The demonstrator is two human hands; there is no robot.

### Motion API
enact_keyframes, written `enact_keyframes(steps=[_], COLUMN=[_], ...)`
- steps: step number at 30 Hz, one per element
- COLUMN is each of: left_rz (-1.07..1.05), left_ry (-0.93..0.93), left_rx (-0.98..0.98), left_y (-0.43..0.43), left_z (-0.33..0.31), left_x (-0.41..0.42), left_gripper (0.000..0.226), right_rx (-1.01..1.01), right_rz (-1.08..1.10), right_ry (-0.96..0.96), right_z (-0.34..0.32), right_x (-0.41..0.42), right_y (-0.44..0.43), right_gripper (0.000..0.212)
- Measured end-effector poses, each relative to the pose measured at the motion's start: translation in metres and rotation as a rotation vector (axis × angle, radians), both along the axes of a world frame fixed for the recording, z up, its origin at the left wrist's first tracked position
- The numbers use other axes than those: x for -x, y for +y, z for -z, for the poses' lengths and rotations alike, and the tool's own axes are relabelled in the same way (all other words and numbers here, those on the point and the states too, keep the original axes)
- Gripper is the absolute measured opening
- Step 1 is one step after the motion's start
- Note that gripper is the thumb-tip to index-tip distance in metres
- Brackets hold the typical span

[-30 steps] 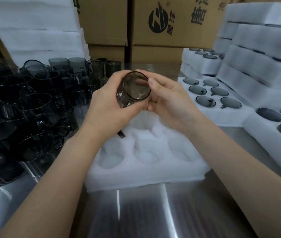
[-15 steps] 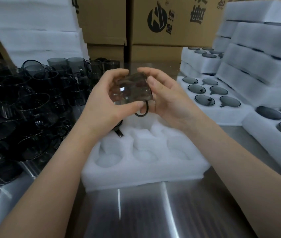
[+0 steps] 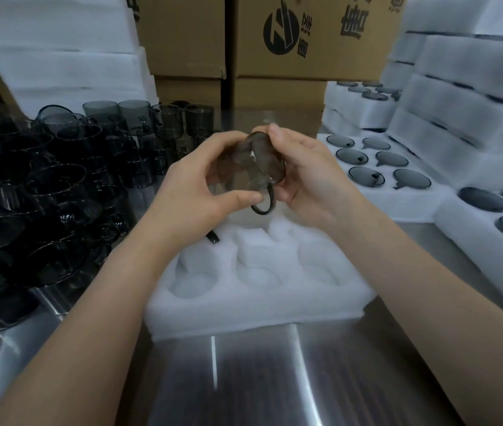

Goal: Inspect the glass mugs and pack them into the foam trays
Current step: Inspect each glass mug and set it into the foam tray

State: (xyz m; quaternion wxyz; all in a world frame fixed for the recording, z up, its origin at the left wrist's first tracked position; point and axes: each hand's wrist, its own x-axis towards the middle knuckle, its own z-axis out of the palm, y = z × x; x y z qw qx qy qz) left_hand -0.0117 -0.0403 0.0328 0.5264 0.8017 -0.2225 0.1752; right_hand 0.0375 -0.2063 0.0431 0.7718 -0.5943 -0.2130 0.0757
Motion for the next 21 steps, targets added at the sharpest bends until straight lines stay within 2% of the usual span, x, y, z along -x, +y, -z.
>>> enact_keyframes(steps=[5,7,11,16,21], left_rz=[0.014,0.015,-0.017,-0.102,-0.113], left_ry=[0.048,0.067,0.063,0.016,0.008], left_rx=[0.178,0.180,0.074,-0.100,-0.110], left_y=[0.0005,0.0011,0.0014,0.0015,-0.0007], left_z=[-0.0010,-0.0011,-0.0013,0.0002,-0.0005], left_x=[-0.0005,-0.0013,-0.0011,-0.0007,0.0015], left_gripper=[0.049,0.047,0.050,0.060,0.058], right_rx=[-0.135,-0.166,-0.011,0.153,0.169], right_rz=[-0.284,-0.332,-0.152,0.114,0.240], right_ry=[0.077,0.092,0.036,-0.144,-0.212], right_z=[-0.0002,0.0003,0.0035,0.0070,0.0073], right_x=[-0.0029,-0.0025,-0.0022,-0.0001,0.0007], right_y=[-0.0054,-0.0059,-0.0034,0.0012,0.0028], right_gripper=[0.036,0.033,0.027,0.018,0.027])
